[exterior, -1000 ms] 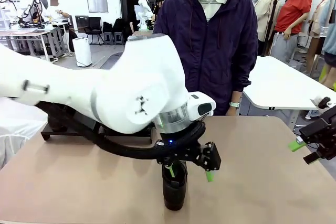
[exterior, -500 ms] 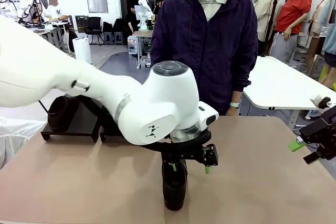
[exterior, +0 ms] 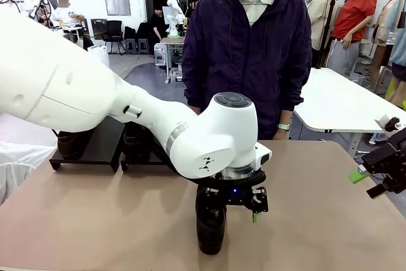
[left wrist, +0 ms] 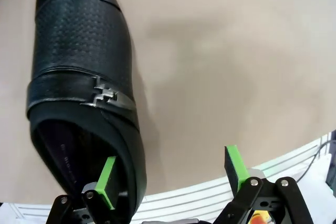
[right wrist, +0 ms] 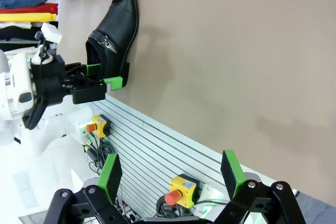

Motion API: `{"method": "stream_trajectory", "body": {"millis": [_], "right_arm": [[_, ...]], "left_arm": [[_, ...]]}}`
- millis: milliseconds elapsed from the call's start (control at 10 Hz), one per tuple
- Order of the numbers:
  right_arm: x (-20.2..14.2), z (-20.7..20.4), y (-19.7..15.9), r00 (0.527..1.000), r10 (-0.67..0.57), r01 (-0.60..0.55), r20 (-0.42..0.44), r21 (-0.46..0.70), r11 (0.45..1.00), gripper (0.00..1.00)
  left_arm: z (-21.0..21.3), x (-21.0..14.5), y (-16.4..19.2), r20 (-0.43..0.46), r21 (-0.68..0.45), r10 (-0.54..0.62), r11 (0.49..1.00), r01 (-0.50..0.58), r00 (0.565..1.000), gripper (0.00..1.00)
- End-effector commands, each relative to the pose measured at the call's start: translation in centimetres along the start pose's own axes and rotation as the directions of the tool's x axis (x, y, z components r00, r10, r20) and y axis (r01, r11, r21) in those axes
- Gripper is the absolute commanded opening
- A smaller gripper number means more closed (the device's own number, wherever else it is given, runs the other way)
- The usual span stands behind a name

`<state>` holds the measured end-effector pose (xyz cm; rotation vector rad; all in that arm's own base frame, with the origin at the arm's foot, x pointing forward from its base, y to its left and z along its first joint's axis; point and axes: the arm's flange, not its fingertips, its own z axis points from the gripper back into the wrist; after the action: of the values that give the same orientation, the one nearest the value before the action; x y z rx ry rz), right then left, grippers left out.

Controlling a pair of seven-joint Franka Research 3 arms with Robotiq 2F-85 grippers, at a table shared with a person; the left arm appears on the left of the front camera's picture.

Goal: Organize the shoes by placing them on the stand.
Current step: Place the Shoe from the middle of the table onto the Shoes Stand.

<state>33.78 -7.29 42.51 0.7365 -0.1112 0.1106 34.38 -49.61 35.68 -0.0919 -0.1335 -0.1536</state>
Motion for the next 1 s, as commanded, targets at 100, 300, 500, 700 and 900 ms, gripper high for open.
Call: {"method": "stream_trajectory", "body": {"millis": [100, 300, 500, 700, 900], "right_arm": [[0.19, 0.06, -0.08, 1.0, 0.025, -0.025, 0.015, 0.03, 0.999, 1.0], [0.19, 0.06, -0.08, 1.0, 0.025, -0.025, 0.015, 0.03, 0.999, 1.0], [0.19, 0.06, -0.08, 1.0, 0.025, -0.025, 0.015, 0.03, 0.999, 1.0], [0.19, 0.06, -0.08, 1.0, 0.025, -0.025, 0.015, 0.03, 0.999, 1.0], [0.19, 0.06, -0.08, 1.0, 0.025, -0.025, 0.015, 0.03, 0.999, 1.0]], "left_arm": [[-0.99, 0.27, 0.06, -0.023, 0.027, 0.056, 0.998, -0.056, 0.998, 1.0], [-1.23, 0.33, 0.25, -0.032, 0.035, 0.069, 0.997, -0.067, 0.997, 0.74], [-1.28, 0.3, 0.29, -0.039, 0.038, 0.074, 0.997, -0.072, 0.996, 0.0], [-1.37, 0.31, 0.51, -0.051, 0.041, 0.076, 0.996, -0.074, 0.996, 0.0], [-1.15, 0.31, 0.61, -0.052, 0.057, 0.079, 0.995, -0.076, 0.996, 0.0]]}}
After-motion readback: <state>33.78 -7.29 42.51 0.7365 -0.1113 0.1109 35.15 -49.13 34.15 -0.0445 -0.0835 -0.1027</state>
